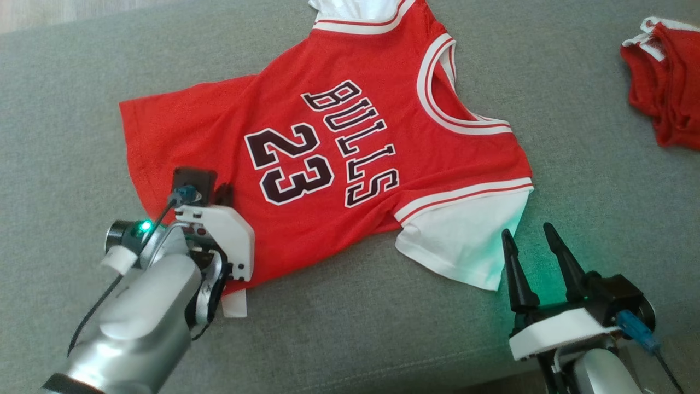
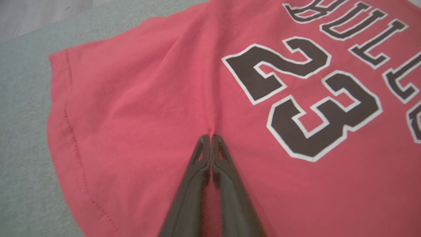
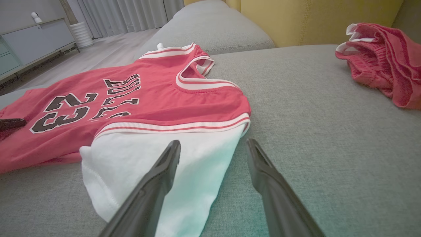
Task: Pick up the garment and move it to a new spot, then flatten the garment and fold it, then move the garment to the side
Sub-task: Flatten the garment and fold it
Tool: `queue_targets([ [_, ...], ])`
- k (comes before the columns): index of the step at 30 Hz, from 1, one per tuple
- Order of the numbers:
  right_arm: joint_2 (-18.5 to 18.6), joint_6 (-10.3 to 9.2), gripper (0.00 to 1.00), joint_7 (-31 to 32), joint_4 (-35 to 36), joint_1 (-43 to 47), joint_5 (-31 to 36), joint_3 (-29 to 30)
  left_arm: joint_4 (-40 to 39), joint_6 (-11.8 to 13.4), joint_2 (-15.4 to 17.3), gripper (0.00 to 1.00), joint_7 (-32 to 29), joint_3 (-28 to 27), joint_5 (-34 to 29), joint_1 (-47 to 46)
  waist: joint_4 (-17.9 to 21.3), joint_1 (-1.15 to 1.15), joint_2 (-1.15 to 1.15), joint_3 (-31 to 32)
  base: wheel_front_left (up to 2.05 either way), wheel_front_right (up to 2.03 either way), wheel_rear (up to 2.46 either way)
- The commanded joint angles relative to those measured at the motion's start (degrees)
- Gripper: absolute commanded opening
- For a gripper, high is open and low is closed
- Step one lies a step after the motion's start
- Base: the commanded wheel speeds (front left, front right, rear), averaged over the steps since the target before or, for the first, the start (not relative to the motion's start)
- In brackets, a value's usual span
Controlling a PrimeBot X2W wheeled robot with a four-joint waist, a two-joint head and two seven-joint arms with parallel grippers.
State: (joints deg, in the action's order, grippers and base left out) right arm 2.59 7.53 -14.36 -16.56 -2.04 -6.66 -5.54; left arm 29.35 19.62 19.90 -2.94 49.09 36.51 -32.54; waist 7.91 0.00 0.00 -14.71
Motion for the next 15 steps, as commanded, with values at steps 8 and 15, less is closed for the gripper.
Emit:
queue_targets([
  [8, 0.3, -0.04, 1.00, -0.6, 1.6, -2.8, -0.6, -1.4, -6.0, -2.1, 4.1, 0.00, -2.3, -4.5, 2.6, -7.0, 0.2, 0.00, 0.00, -1.2, 0.00, 0.00, 0.00],
  [15, 0.3, -0.04, 1.00, -0.6, 1.0, -4.8, -2.2, -2.7, -7.3, -6.3, 9.8, 0.00, -10.1, -6.7, 5.1, -14.2, 2.9, 0.00, 0.00, -2.0, 0.00, 0.00, 0.00],
])
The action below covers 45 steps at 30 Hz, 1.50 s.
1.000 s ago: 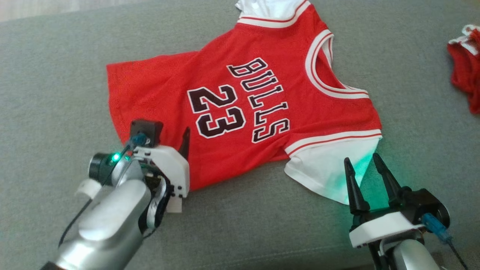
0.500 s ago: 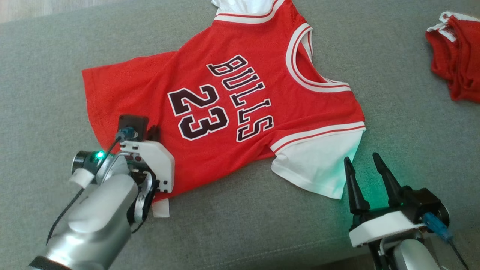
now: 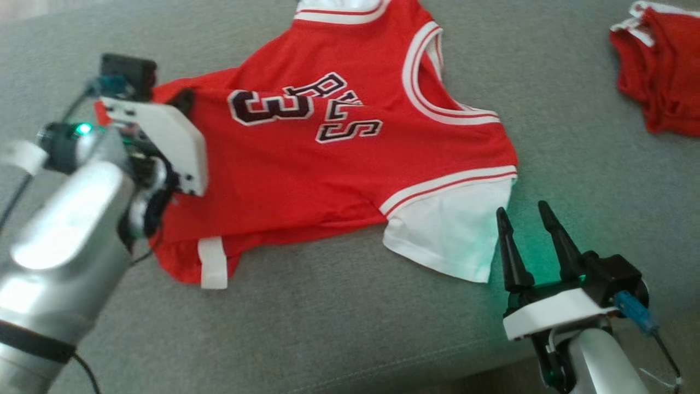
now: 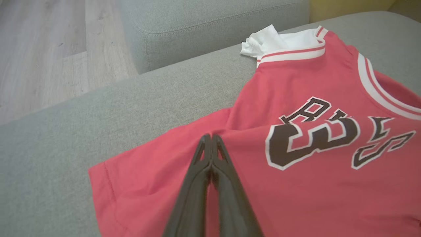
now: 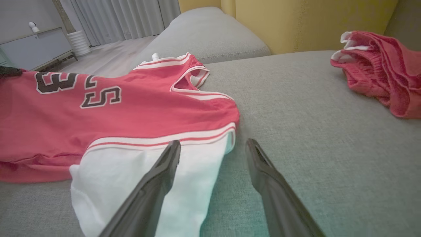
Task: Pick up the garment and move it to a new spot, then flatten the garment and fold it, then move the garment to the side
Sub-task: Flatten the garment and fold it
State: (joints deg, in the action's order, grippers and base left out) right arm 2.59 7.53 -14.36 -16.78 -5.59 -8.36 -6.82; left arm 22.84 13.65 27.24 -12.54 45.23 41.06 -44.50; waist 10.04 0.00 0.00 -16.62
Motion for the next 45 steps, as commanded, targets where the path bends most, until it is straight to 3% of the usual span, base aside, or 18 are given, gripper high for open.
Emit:
queue_targets([
  [1, 0.3, -0.04, 1.00, -0.6, 1.1, -1.3, -0.9, -1.6, -0.3, -1.1, 2.8, 0.00, -1.2, -2.8, 1.0, -2.5, 1.3, 0.00, 0.00, -0.1, 0.00, 0.00, 0.00],
  [6, 0.3, -0.04, 1.00, -0.6, 0.8, -1.3, -2.2, -2.4, 3.3, -3.9, 4.4, 0.00, -1.1, -2.0, 0.7, -3.3, 3.2, 0.00, 0.00, 0.1, 0.00, 0.00, 0.00],
  [14, 0.3, -0.04, 1.00, -0.6, 0.7, -1.1, -2.2, -2.1, 8.7, -3.7, 2.6, 0.00, 8.0, -3.4, -1.2, -5.8, 3.8, 0.00, 0.00, 0.1, 0.00, 0.00, 0.00],
  [16, 0.3, -0.04, 1.00, -0.6, 0.6, -1.2, -1.9, -1.9, 10.2, -3.7, 1.7, 0.56, 10.7, -3.8, -1.5, -6.7, 3.5, 0.00, 0.00, 0.1, 0.00, 0.00, 0.00],
  [17, 0.3, -0.04, 1.00, -0.6, 0.6, -1.2, -1.8, -1.8, 10.9, -3.9, 1.4, 0.89, 12.5, -3.9, -2.0, -7.2, 3.3, 0.00, 0.00, 0.1, 0.00, 0.00, 0.00],
  [18, 0.3, -0.04, 1.00, -0.6, 0.6, -1.2, -1.7, -1.8, 11.7, -3.9, 1.1, 1.00, 14.0, -4.0, -2.2, -7.5, 3.2, 0.00, 0.00, 0.1, 0.00, 0.00, 0.00],
  [26, 0.3, -0.04, 1.00, -0.6, 0.3, -0.3, -0.8, -1.2, 13.5, -3.2, -0.9, 1.00, 18.9, -7.4, 1.8, -4.4, 1.4, 0.00, 0.00, 1.4, 0.00, 0.00, 0.00],
  [31, 0.3, -0.04, 1.00, -0.6, 0.5, 1.3, -0.5, -0.1, 5.7, 1.7, -1.2, 1.00, 21.6, -10.9, 6.2, 6.0, 0.0, 0.00, 0.00, 2.6, 0.00, 0.00, 0.00],
  [39, 0.3, -0.04, 1.00, -0.6, 1.4, 1.9, 0.8, 0.5, -9.1, 10.6, -2.1, 1.00, 20.7, -10.6, 8.8, 21.9, -3.0, 0.00, 0.00, 1.3, 0.00, 0.00, 0.00],
  [45, 0.3, -0.04, 1.00, -0.6, 1.4, 1.4, 2.0, 0.7, -12.8, 13.9, -1.0, 1.00, 18.7, -10.1, 9.0, 25.0, -3.7, 0.00, 0.00, 0.9, 0.00, 0.00, 0.00],
])
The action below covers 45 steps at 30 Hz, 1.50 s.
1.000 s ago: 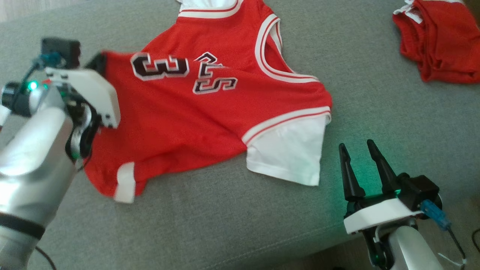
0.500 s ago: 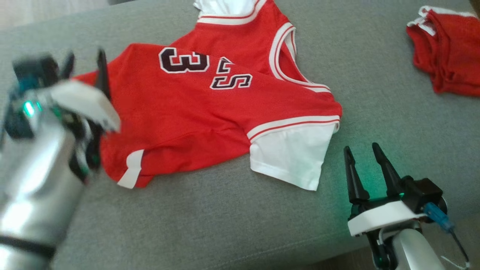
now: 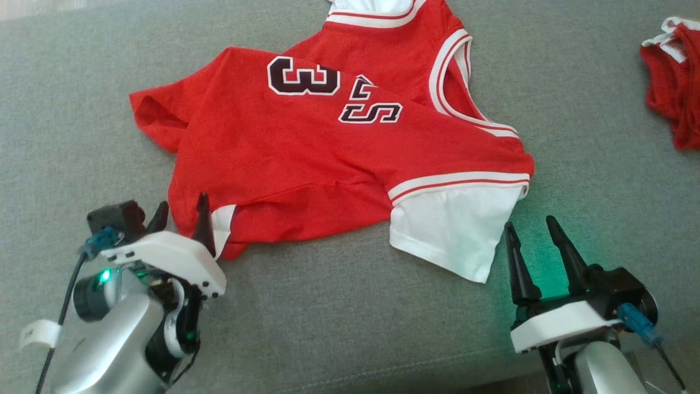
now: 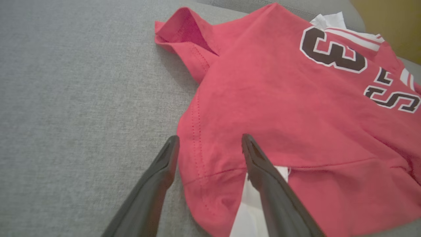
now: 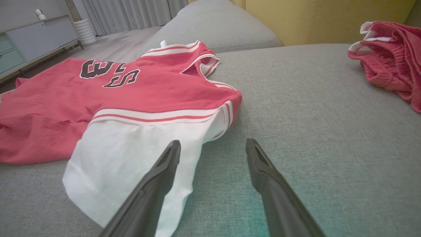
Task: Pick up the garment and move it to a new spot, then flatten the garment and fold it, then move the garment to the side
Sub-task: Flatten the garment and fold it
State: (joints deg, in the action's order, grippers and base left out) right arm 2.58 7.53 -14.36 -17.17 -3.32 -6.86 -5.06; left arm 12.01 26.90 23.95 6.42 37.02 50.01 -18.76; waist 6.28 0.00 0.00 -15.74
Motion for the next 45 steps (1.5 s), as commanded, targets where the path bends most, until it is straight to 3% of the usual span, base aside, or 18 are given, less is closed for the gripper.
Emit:
queue_targets([
  [1, 0.3, -0.04, 1.00, -0.6, 1.7, -1.0, 0.6, -1.1, -2.4, 1.0, 2.6, 1.00, -0.8, -1.9, 0.2, -0.3, 0.1, 0.00, 0.00, 0.0, 0.00, 0.00, 0.00],
  [12, 0.3, -0.04, 1.00, -0.6, 1.6, -0.4, 0.4, -1.2, -4.9, 2.5, 5.3, 1.00, -5.6, -0.6, 1.2, 2.4, 0.6, 0.00, 0.00, 0.5, 0.00, 0.00, 0.00],
  [18, 0.3, -0.04, 1.00, -0.6, 1.5, -0.7, 0.2, -1.6, -3.6, 1.8, 4.7, 0.83, -5.6, -0.7, 1.6, 1.5, 0.9, 0.00, 0.00, 0.5, 0.00, 0.00, 0.00],
  [20, 0.3, -0.04, 1.00, -0.6, 1.4, -0.7, 0.2, -1.6, -3.1, 1.2, 4.5, 0.63, -5.7, -0.4, 1.7, 1.1, 1.0, 0.00, 0.00, 0.5, 0.00, 0.00, 0.00],
  [21, 0.3, -0.04, 1.00, -0.6, 1.4, -0.8, 0.2, -1.5, -2.7, 0.9, 4.4, 0.46, -5.8, -0.3, 1.6, 0.8, 1.0, 0.00, 0.00, 0.5, 0.00, 0.00, 0.00],
  [22, 0.3, -0.04, 1.00, -0.6, 1.3, -0.7, 0.3, -1.4, -2.5, 0.6, 4.4, 0.18, -5.7, -0.2, 1.5, 0.4, 1.0, 0.00, 0.00, 0.5, 0.00, 0.00, 0.00],
  [23, 0.3, -0.04, 1.00, -0.6, 1.3, -0.7, 0.3, -1.4, -2.3, 0.3, 4.4, 0.00, -5.5, -0.1, 1.3, -0.1, 1.0, 0.00, 0.00, 0.6, 0.00, 0.00, 0.00],
  [29, 0.3, -0.04, 1.00, -0.6, 0.9, 0.3, 0.6, -1.0, -4.5, -1.9, 5.7, 0.00, -3.0, -0.1, -0.3, -1.7, 0.3, 0.00, 0.00, 2.0, 0.00, 0.00, 0.00],
  [33, 0.3, -0.04, 1.00, -0.6, 0.9, 1.2, 1.0, -0.6, -9.7, -2.5, 7.9, 0.00, -2.6, -0.3, -0.5, 0.1, -0.7, 0.00, 0.00, 3.4, 0.00, 0.00, 0.00],
  [38, 0.3, -0.04, 1.00, -0.6, 0.8, 2.7, 1.7, -0.1, -19.2, -5.6, 10.1, 0.00, -1.8, 0.0, 1.6, 4.8, -2.1, 0.00, 0.00, 5.4, 0.00, 0.00, 0.00],
  [45, 0.3, -0.04, 1.00, -0.6, 0.9, 4.0, 2.3, 0.4, -22.4, -10.3, 11.5, 0.00, -1.8, 7.6, 0.1, 12.6, -3.6, 0.00, 0.00, 6.8, 0.00, 0.00, 0.00],
])
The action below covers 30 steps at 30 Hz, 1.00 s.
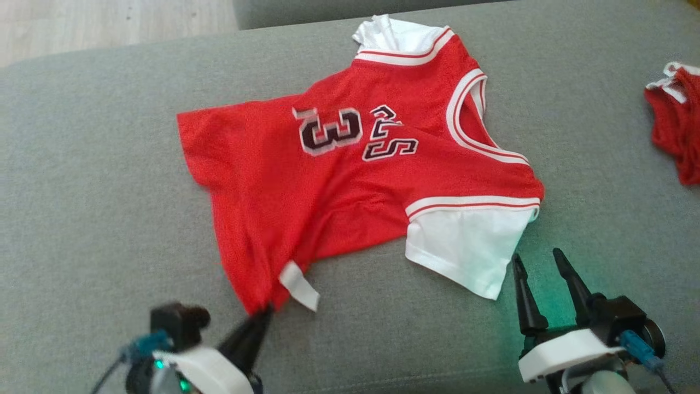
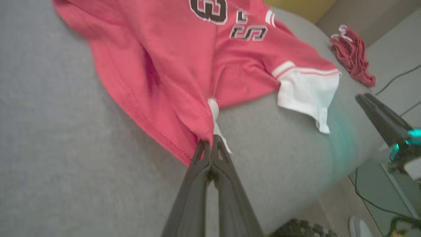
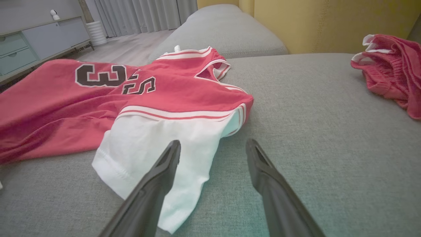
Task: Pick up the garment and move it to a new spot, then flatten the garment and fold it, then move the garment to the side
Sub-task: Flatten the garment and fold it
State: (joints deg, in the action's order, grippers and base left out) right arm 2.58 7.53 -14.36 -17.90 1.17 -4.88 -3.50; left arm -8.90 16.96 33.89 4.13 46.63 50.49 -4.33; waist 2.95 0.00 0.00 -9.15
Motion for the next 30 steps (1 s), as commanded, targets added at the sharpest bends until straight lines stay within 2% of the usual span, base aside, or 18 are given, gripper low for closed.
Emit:
queue_targets([
  [1, 0.3, -0.04, 1.00, -0.6, 1.7, -0.2, 0.6, -1.0, 0.3, -1.6, 0.1, 0.00, 1.2, -0.5, 0.3, -0.1, -0.7, 0.00, 0.00, 0.4, 0.00, 0.00, 0.00],
  [5, 0.3, -0.04, 1.00, -0.6, 1.6, 0.5, 1.2, -0.6, 6.3, -3.4, -2.5, 0.00, 3.6, 0.6, 0.9, 1.3, -1.5, 0.00, 0.00, 1.0, 0.00, 0.00, 0.00],
  [12, 0.3, -0.04, 1.00, -0.6, 1.1, 1.8, 1.9, -0.4, 14.7, -5.0, -4.2, 0.02, 7.2, -0.6, 2.4, 2.5, -2.0, 0.00, 0.00, 2.7, 0.00, 0.00, 0.00],
  [13, 0.3, -0.04, 1.00, -0.6, 1.1, 2.0, 2.0, -0.3, 15.7, -5.2, -4.3, 0.27, 7.7, -0.9, 2.3, 2.7, -2.1, 0.00, 0.00, 3.0, 0.00, 0.00, 0.00],
  [14, 0.3, -0.04, 1.00, -0.6, 1.0, 2.2, 2.1, -0.3, 16.6, -5.2, -4.3, 0.47, 8.2, -1.1, 2.2, 2.8, -2.1, 0.00, 0.00, 3.3, 0.00, 0.00, 0.00],
  [15, 0.3, -0.04, 1.00, -0.6, 1.0, 2.3, 2.1, -0.2, 17.2, -5.3, -4.6, 0.88, 8.6, -1.3, 2.2, 3.0, -2.2, 0.00, 0.00, 3.5, 0.00, 0.00, 0.00],
  [16, 0.3, -0.04, 1.00, -0.6, 0.9, 2.5, 2.1, -0.2, 17.6, -5.6, -4.9, 1.00, 8.9, -1.6, 2.3, 3.1, -2.2, 0.00, 0.00, 3.8, 0.00, 0.00, 0.00],
  [19, 0.3, -0.04, 1.00, -0.6, 0.9, 3.1, 2.1, -0.1, 17.8, -5.9, -5.9, 1.00, 9.7, -2.7, 2.7, 3.7, -2.4, 0.00, 0.00, 4.5, 0.00, 0.00, 0.00],
  [24, 0.3, -0.04, 1.00, -0.6, 1.9, 3.6, 1.7, 1.1, 15.5, -3.6, -7.7, 1.00, 10.7, -7.2, 0.2, 4.2, -2.8, 0.00, 0.00, 5.6, 0.00, 0.00, 0.00],
  [30, 0.3, -0.04, 1.00, -0.6, 4.2, 4.3, 1.8, 4.2, 11.1, -1.8, -11.5, 1.00, 10.9, -15.7, -11.0, 6.1, -3.9, 0.00, 0.00, 7.2, 0.00, 0.00, 0.00],
])
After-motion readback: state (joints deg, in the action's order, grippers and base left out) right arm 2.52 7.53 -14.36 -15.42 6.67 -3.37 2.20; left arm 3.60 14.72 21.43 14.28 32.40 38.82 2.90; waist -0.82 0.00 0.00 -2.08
